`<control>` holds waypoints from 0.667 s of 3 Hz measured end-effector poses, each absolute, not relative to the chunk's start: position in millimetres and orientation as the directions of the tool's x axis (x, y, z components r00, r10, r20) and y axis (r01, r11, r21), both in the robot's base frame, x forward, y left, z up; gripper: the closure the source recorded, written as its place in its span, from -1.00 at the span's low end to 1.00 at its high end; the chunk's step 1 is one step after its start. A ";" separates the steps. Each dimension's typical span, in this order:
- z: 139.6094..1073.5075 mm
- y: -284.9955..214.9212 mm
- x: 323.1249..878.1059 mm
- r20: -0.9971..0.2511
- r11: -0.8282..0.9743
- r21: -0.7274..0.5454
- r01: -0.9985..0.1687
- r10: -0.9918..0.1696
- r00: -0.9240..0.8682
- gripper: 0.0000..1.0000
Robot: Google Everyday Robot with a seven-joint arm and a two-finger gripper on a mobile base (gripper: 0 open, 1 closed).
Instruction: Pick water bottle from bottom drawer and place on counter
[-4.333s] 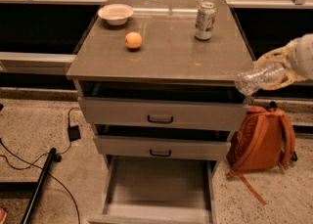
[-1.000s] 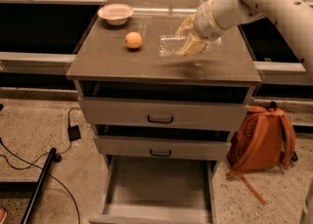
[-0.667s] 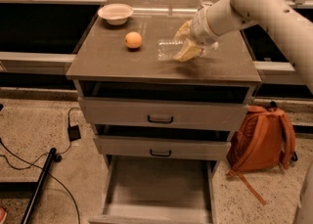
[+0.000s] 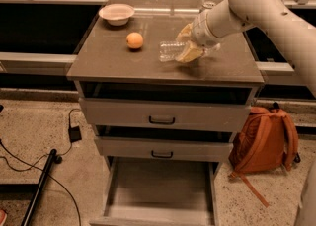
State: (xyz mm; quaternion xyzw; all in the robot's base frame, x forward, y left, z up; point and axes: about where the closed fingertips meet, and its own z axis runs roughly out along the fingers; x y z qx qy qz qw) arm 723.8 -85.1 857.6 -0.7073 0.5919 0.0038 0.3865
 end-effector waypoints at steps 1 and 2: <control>857.6 -85.1 723.8 -0.463 -0.001 -0.542 -0.840 -0.834 0.299 -0.44; 857.6 -85.0 723.8 -0.463 -0.001 -0.542 -0.840 -0.834 0.299 -0.91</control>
Offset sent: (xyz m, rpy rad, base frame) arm 0.0000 0.0000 0.0000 0.0000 0.0000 0.0000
